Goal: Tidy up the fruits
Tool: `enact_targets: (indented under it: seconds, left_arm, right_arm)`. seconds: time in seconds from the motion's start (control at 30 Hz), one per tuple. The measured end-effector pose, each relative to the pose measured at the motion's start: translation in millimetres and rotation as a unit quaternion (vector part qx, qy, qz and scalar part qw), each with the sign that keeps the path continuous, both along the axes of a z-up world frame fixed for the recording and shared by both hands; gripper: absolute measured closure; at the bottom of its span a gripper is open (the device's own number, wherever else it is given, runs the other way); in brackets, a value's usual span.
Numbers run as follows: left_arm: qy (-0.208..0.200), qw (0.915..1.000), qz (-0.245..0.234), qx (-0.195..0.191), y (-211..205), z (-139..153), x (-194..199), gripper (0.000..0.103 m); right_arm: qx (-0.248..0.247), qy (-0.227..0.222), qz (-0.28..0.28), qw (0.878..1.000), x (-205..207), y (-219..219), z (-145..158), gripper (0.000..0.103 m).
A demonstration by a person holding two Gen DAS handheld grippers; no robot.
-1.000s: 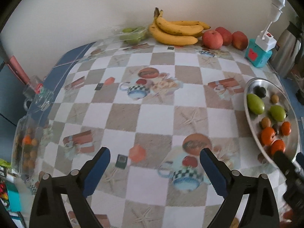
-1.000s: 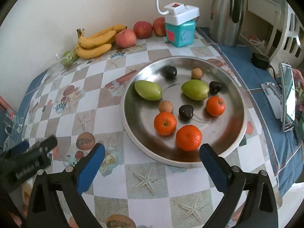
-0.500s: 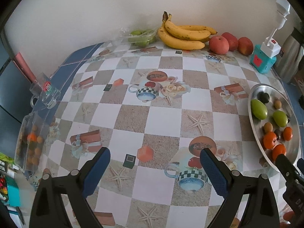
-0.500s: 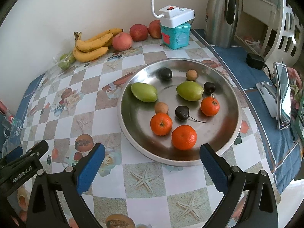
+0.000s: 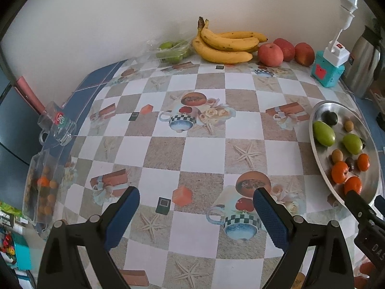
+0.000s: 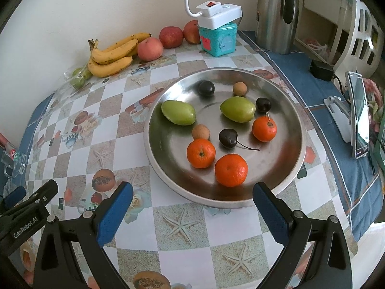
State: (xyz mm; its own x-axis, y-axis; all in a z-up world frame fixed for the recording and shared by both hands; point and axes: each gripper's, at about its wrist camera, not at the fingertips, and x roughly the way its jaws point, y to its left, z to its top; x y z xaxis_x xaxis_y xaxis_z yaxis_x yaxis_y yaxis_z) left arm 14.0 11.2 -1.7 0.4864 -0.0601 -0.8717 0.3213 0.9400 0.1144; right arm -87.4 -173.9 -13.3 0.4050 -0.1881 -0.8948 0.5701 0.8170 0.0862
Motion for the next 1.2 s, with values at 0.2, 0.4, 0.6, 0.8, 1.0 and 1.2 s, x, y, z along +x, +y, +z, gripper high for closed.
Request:
enact_targets:
  seconds: [0.2,0.4,0.6,0.8,1.0,1.2]
  left_arm:
    - [-0.004,1.0,-0.004,0.001,-0.8,1.6,-1.0,0.006]
    - [0.001,1.0,-0.004,-0.001,-0.1,0.9,-1.1,0.006]
    - [0.003,1.0,-0.004,-0.001,-0.1,0.1,-0.9,0.006]
    - [0.005,1.0,-0.004,-0.001,0.1,-1.2,-0.7,0.006]
    - [0.009,1.0,-0.002,-0.002,1.4,-1.5,0.0,0.006]
    - [0.01,0.9999,-0.002,-0.002,1.7,-2.0,0.7,0.006]
  right_arm:
    - [0.001,0.003,-0.001,1.0,0.3,-0.3,-1.2,0.003]
    - [0.004,0.009,-0.004,1.0,0.8,-1.4,-3.6,0.003]
    - [0.007,0.013,-0.007,1.0,0.0,-3.1,-5.2,0.003]
    - [0.009,0.018,-0.009,1.0,0.0,-4.7,-6.4,0.003]
    - [0.009,0.02,-0.008,1.0,0.4,-3.8,-6.7,0.003]
    - [0.011,0.024,-0.009,1.0,0.3,-4.4,-8.4,0.003]
